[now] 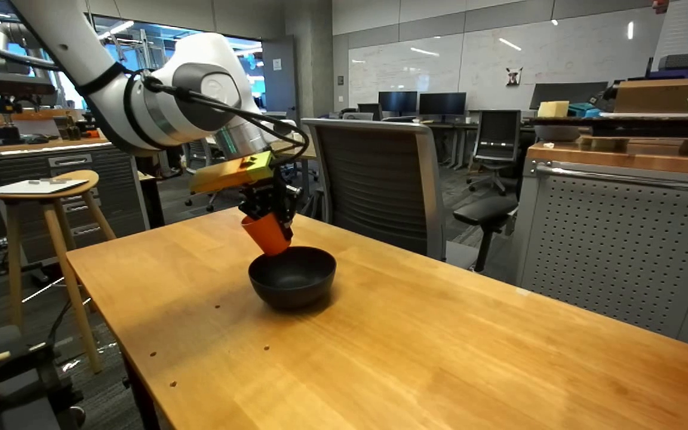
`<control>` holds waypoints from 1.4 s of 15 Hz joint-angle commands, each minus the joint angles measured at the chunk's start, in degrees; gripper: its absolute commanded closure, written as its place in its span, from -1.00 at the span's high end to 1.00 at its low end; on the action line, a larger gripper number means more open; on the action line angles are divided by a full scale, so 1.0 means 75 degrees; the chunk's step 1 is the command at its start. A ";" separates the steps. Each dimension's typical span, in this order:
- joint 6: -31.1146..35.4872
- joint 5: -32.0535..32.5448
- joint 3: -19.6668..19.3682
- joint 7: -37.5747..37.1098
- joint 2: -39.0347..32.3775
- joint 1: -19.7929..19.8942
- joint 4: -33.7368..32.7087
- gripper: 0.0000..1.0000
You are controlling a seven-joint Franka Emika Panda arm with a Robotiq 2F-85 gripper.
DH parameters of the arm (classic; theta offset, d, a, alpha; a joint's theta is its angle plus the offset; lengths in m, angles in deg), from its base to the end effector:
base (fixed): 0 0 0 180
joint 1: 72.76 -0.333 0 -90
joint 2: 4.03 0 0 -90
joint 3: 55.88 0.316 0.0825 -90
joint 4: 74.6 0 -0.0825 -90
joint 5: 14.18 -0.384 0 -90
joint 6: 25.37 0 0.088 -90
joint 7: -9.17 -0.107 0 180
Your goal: Put the cup in the bowl
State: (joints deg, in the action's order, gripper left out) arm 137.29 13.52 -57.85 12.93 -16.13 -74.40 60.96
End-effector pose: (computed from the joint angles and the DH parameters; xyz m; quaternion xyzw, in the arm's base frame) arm 0.5298 0.0211 0.2605 0.9552 0.2467 0.1223 0.1084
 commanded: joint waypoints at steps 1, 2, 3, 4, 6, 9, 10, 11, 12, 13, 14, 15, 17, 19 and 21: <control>0.0166 0.0687 -0.0405 -0.0713 -0.0766 -0.0175 -0.0516 -0.90; 0.0229 0.0728 -0.0445 -0.0788 -0.0959 -0.0168 -0.0596 -0.90; 0.0229 0.0512 -0.0348 -0.0695 -0.1134 -0.0088 -0.0624 -0.90; 0.0147 0.0394 -0.0298 -0.0651 -0.1310 -0.0050 -0.0683 -0.90; -0.0002 -0.0096 -0.0308 -0.0318 -0.1565 -0.0134 -0.0781 -0.86; -0.0233 -0.0505 -0.0210 -0.0075 -0.1807 -0.0147 -0.1014 -0.35; -0.0251 -0.0579 -0.0221 -0.0048 -0.1874 -0.0174 -0.1122 -0.21; -0.0257 -0.0711 -0.0170 -0.0013 -0.1869 -0.0147 -0.1186 -0.07; -0.0299 -0.0797 -0.0131 0.0032 -0.1854 -0.0130 -0.1238 0.07; -0.0242 -0.0785 -0.0185 -0.0006 -0.1828 -0.0193 -0.1269 0.25; -0.0151 -0.0708 -0.0254 -0.0033 -0.1779 -0.0261 -0.1268 0.39; -0.0125 -0.0677 -0.0271 -0.0035 -0.1730 -0.0287 -0.1269 0.57; -0.0030 -0.0619 -0.0325 -0.0091 -0.1687 -0.0353 -0.1301 0.83; 0.0097 -0.0512 -0.0460 -0.0223 -0.1599 -0.0474 -0.1313 1.00; 0.0193 -0.0609 -0.0471 -0.0256 -0.1452 -0.0486 -0.1307 1.00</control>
State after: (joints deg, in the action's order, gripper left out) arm 137.78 9.35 -60.13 11.33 -29.08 -76.84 51.15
